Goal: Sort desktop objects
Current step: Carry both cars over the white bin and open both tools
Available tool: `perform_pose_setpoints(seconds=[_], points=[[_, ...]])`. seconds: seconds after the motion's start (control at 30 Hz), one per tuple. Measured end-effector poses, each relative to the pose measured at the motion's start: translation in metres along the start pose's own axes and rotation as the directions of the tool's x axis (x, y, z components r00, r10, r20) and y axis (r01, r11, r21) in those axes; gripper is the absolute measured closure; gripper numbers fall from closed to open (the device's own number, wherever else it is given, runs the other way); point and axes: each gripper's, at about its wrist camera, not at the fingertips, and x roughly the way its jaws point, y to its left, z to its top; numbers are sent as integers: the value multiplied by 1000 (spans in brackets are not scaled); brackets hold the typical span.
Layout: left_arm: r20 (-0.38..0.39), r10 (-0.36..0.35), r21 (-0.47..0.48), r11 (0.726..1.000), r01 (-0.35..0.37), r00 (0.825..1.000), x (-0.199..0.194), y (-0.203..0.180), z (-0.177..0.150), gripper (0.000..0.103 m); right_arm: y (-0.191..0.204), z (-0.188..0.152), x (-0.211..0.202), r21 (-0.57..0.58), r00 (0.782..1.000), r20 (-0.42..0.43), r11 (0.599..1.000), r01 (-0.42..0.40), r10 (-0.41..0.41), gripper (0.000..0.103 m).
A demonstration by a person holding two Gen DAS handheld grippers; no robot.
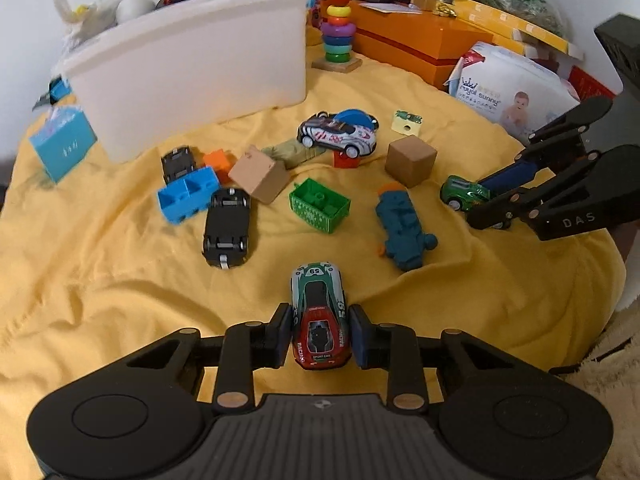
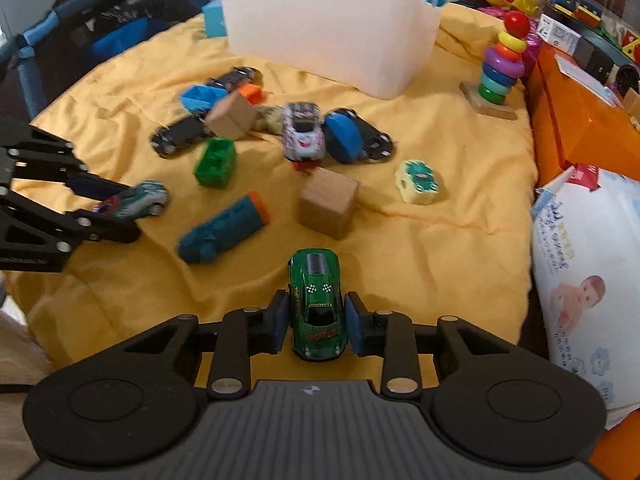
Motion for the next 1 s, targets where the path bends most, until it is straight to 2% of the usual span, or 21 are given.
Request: perform_pose_setpoints(seconds=[0.17, 0.27, 0.33, 0.4, 0.47, 0.6, 0.7, 0.77, 0.83, 1.0], points=[[79, 9, -18, 1000, -7, 997, -25, 10, 19, 69, 4, 15, -24, -23, 997, 74, 1000, -1, 2, 70], [167, 36, -33, 999, -31, 985, -45, 22, 42, 69, 3, 36, -43, -37, 987, 162, 999, 16, -9, 70], [228, 60, -39, 998, -52, 972, -58, 32, 62, 69, 2, 52, -54, -63, 973, 231, 997, 38, -23, 70], [290, 100, -48, 995, -90, 952, -68, 43, 81, 69, 0, 72, -65, -87, 946, 323, 994, 68, -36, 70], [337, 152, -69, 988, -136, 929, -74, 58, 102, 69, -4, 95, -72, -68, 908, 415, 992, 103, -65, 70], [399, 211, -118, 977, -178, 892, -78, 85, 136, 69, -15, 138, -77, -3, 849, 523, 995, 99, -83, 69], [441, 245, -132, 969, -207, 863, -74, 103, 166, 69, -24, 170, -70, 35, 822, 563, 996, 77, -83, 69], [440, 250, -148, 967, -205, 862, -62, 114, 183, 69, -27, 190, -59, 70, 816, 571, 996, 52, -82, 69], [433, 256, -166, 965, -203, 864, -48, 123, 196, 69, -30, 206, -43, 94, 827, 554, 994, 50, -94, 69], [371, 253, -170, 964, -202, 893, -10, 130, 205, 69, -30, 220, -8, 109, 854, 508, 992, 70, -116, 69]])
